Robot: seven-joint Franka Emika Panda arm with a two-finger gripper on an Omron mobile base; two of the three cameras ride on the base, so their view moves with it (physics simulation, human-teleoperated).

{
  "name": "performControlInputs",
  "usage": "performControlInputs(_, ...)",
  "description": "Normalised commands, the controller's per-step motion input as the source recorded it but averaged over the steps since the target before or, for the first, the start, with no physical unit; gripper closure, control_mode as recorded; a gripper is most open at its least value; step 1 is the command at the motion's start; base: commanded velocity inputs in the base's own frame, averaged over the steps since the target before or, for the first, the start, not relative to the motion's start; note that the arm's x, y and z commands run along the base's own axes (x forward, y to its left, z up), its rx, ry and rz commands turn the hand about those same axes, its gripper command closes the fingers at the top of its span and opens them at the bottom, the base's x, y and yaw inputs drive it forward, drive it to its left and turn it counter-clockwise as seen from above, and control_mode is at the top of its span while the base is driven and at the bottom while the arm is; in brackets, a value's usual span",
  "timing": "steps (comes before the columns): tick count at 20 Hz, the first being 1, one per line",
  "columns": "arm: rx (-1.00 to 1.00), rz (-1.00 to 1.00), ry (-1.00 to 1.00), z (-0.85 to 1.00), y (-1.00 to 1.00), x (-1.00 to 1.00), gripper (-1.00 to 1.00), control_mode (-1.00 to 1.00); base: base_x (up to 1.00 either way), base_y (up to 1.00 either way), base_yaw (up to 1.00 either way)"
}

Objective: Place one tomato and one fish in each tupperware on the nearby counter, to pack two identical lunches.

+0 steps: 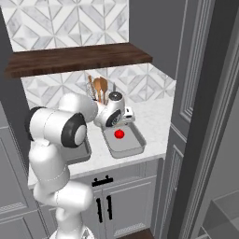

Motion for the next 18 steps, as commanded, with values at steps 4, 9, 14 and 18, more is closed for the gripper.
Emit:
performControlInputs(4, -0.01, 0.01, -0.12, 0.89, 0.11, -1.0, -1.0, -1.0, 0.0, 0.0, 0.0)
performControlInputs(9, -0.07, 0.0, -0.01, 0.99, 0.47, -1.0, -1.0, -1.0, 0.0, 0.0, 0.0)
performControlInputs(14, -0.05, 0.0, 0.0, 0.81, 0.39, -1.0, -1.0, -1.0, 0.0, 0.0, 0.0)
performControlInputs(18, 0.0, 0.0, 0.0, 0.38, 0.02, -1.0, -1.0, -1.0, 0.0, 0.0, 0.0)
